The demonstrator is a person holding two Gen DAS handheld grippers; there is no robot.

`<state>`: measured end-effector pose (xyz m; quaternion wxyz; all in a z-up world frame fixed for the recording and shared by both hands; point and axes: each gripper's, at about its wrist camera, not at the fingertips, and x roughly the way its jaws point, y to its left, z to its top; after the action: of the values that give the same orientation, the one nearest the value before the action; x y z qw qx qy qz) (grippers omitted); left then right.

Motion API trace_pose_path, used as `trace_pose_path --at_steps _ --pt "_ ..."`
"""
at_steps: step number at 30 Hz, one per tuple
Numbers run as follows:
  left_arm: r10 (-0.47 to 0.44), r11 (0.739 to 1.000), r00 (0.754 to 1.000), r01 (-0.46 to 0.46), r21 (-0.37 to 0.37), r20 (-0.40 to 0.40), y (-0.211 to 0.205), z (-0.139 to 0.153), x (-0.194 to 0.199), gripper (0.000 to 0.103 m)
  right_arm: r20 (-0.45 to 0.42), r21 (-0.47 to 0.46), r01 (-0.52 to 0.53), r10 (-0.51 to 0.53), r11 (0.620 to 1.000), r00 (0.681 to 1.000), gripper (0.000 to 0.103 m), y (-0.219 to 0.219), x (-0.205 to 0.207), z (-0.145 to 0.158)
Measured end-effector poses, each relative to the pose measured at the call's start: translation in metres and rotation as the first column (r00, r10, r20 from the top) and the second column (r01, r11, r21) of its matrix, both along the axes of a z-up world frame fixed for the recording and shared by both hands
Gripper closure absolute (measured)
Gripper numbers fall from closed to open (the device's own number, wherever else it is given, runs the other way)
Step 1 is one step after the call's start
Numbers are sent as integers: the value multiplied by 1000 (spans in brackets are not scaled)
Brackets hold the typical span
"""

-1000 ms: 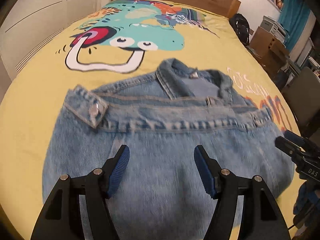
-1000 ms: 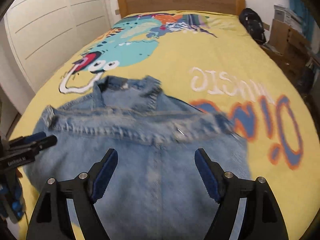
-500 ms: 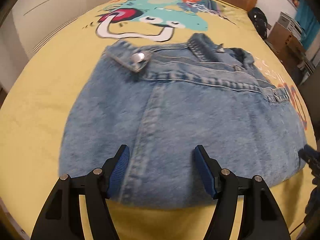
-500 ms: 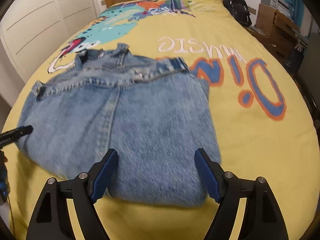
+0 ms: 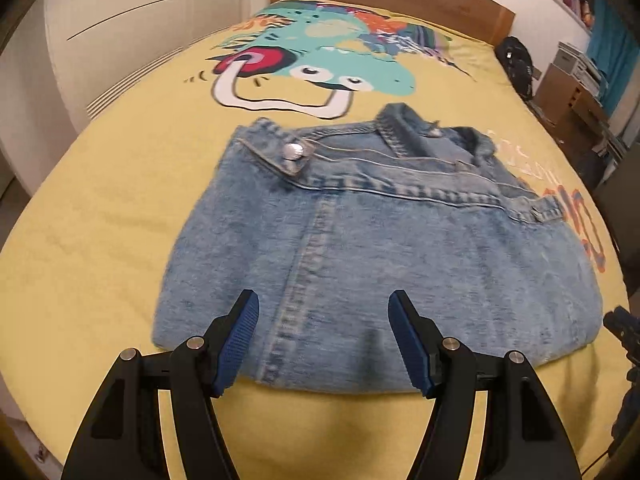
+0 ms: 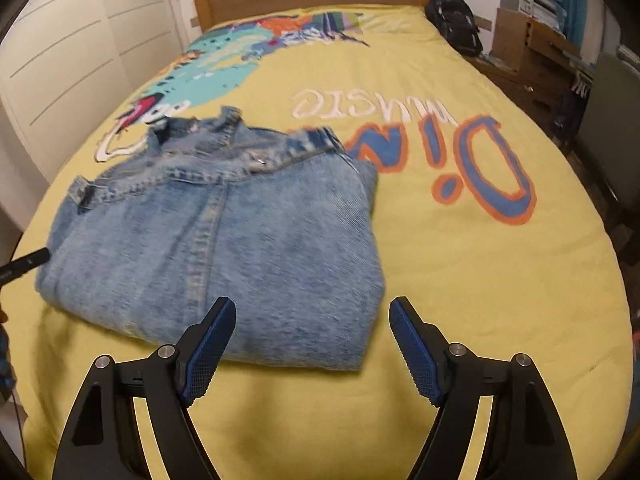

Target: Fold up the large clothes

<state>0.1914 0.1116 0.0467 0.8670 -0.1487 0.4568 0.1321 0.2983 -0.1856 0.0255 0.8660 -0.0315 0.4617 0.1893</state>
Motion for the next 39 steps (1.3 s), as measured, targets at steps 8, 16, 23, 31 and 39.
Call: trace_pose_path --at_steps 8,16,23,31,39 --pt "-32 999 998 30 -41 -60 -8 -22 3 41 -3 -5 -69 69 998 998 23 27 -10 -7" --pt "-28 998 997 23 -65 -75 2 -36 -3 33 -44 -28 -76 74 997 996 23 28 -12 -32" --pt "-18 997 997 12 -82 -76 5 -29 -9 33 -72 -34 -18 16 999 997 23 7 -12 -34" --pt "-4 995 999 -1 -102 -54 5 -10 -25 33 -69 0 42 -42 999 997 23 -22 -26 -23" --pt "-4 993 1000 1 -120 -24 5 11 -43 33 -36 18 60 -59 998 998 23 -38 -45 -1"
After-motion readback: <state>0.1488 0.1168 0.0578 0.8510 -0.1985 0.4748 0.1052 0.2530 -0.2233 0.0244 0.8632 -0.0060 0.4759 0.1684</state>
